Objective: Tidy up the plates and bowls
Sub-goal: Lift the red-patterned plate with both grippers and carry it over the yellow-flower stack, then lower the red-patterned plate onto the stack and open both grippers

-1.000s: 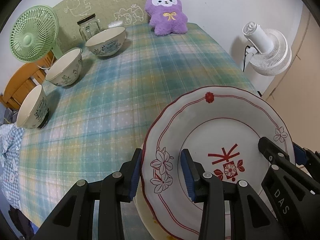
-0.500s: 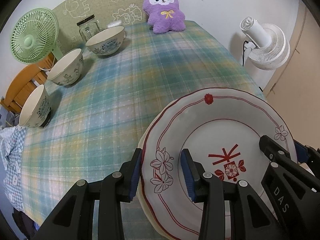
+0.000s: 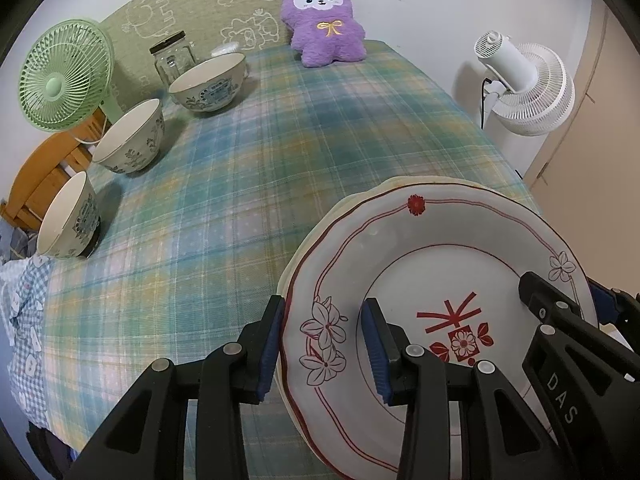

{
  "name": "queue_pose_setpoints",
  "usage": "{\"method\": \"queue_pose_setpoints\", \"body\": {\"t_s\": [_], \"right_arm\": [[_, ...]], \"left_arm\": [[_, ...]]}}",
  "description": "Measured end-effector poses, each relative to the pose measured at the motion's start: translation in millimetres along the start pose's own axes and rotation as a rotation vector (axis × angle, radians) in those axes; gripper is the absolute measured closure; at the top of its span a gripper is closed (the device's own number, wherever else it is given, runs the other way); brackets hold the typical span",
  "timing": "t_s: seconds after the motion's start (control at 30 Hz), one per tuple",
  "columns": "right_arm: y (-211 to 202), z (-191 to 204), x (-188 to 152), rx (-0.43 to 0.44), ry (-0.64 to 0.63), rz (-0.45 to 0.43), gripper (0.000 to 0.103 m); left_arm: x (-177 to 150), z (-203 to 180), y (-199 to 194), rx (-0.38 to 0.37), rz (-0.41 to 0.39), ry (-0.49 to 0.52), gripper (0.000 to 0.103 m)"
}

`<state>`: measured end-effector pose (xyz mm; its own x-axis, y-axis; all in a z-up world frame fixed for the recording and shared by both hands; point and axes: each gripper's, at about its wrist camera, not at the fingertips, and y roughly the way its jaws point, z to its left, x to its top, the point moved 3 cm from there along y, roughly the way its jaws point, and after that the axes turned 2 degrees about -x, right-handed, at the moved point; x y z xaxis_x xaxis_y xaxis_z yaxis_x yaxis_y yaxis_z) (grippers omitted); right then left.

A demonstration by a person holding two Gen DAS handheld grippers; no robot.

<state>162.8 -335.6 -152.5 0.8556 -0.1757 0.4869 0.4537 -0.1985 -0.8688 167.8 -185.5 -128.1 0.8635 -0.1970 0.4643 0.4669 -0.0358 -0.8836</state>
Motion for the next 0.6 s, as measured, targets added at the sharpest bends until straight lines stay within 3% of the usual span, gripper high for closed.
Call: {"method": "queue_pose_setpoints", "body": {"t_s": [0.5,0.6], "right_arm": [[3.9,0.7,3.1,-0.014,-0.021,0.030,0.063],[3.9,-0.5,2.9,-0.010,-0.003,0.024,0.062]], "left_arm": [[3.1,-2.7,1.9,-0.033,-0.002,0.011,0.063],[3.4,-2.9,1.7,-0.048,-0.002,0.012,0.058]]}}
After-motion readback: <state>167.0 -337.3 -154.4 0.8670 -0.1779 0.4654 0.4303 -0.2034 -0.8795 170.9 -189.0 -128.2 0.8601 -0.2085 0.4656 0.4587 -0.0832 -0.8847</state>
